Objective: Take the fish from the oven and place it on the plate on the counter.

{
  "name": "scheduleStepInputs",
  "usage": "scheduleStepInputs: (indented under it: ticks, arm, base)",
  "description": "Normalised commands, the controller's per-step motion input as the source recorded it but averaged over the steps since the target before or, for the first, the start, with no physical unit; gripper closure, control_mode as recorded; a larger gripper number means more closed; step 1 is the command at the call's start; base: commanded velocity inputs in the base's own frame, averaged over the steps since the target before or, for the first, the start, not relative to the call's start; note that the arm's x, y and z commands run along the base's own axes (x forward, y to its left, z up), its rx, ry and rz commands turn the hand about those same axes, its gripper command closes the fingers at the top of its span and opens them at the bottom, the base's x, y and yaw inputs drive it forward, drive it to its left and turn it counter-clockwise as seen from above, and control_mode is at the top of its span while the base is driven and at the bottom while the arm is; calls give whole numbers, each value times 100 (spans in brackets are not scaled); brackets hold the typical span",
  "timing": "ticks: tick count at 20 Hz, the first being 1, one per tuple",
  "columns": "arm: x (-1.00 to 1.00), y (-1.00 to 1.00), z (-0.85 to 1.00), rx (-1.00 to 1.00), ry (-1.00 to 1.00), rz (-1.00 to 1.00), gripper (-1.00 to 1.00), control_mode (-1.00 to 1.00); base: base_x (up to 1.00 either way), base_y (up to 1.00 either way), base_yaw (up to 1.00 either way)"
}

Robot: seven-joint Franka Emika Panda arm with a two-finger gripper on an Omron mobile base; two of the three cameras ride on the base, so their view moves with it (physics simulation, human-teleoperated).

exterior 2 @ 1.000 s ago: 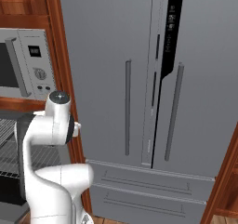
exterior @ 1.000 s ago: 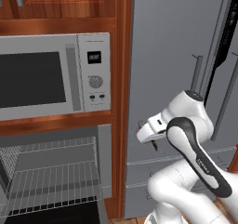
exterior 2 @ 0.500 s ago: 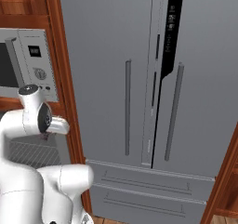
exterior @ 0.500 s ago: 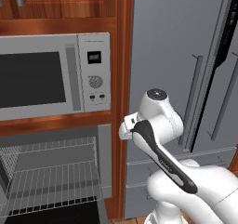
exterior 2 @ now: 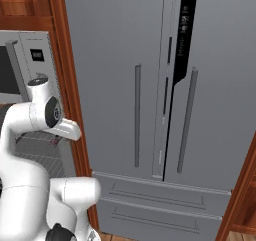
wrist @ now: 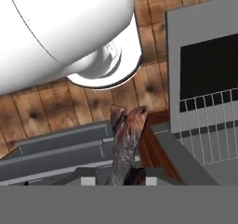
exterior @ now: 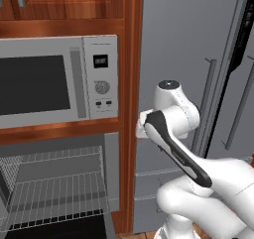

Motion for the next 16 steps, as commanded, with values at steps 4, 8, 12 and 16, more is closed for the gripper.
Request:
scheduleStepInputs:
  ticks: [4,8,12,16]
  arm:
    - [-1,-38,-19,2,0,0,100,-100]
    - [0,-1,-20,0,0,0,100,-100]
    - [0,-5,-7,0,0,0,100,-100]
    - [0,-14,-5,0,0,0,100,100]
  base:
    - [0,0,0]
    - [0,0,0]
    - [0,0,0]
    - [-2,-8,0]
